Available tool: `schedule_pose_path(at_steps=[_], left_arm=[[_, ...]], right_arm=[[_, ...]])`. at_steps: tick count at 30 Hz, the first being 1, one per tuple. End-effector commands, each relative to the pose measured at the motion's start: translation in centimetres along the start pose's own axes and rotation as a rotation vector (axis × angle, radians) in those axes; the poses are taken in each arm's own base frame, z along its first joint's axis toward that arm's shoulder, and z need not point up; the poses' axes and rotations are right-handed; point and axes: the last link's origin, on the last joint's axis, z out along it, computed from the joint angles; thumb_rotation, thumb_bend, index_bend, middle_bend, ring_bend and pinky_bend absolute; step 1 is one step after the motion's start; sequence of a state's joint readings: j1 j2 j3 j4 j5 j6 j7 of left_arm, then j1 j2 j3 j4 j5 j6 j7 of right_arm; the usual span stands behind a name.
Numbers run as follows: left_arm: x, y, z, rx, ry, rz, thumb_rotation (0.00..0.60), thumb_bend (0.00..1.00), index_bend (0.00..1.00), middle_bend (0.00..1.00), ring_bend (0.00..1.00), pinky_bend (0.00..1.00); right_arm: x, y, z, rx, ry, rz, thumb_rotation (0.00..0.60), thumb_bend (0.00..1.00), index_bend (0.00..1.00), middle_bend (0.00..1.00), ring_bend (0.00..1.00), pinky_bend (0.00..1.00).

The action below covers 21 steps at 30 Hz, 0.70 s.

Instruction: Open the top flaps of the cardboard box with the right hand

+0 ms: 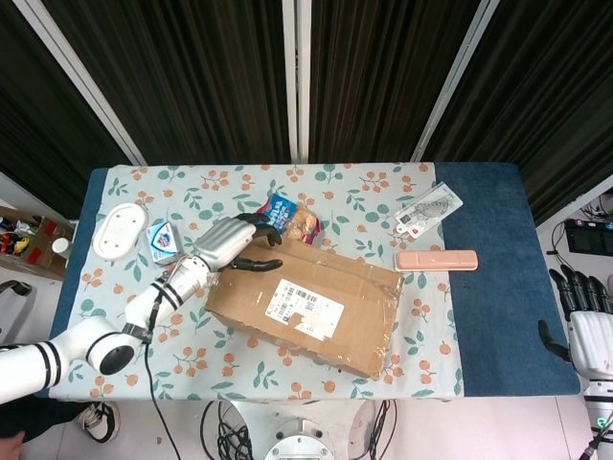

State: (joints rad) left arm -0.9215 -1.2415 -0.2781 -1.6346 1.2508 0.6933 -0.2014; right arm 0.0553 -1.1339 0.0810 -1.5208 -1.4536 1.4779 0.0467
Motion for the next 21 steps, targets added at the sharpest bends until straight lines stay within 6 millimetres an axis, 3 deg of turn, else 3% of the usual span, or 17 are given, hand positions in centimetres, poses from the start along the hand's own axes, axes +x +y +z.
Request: schedule_pose_path(at_steps=[1, 15, 21], left_arm=[[0.1, 0.1, -0.1, -0.003, -0.002, 0.004, 0.019, 0.0, 0.36, 0.41, 0.14, 0.18], [1.3, 1.1, -1.1, -0.039, 0.029, -0.004, 0.014, 0.0, 0.38, 0.51, 0.14, 0.18], [2.8, 2.1, -2.7, -0.055, 0.039, 0.003, 0.012, 0.0, 0.36, 0.53, 0.14, 0.18]], right_arm=[[0.0, 0.0, 0.0, -0.002, 0.0, 0.001, 0.6, 0.32, 0.0, 0.0, 0.0, 0.0], [-0.2, 0.0, 0.0, -0.003, -0.001, 0.006, 0.6, 0.32, 0.0, 0.0, 0.0, 0.0], [0.0, -0.2, 0.1, 0.005, 0.007, 0.008, 0.6, 0.32, 0.0, 0.0, 0.0, 0.0]])
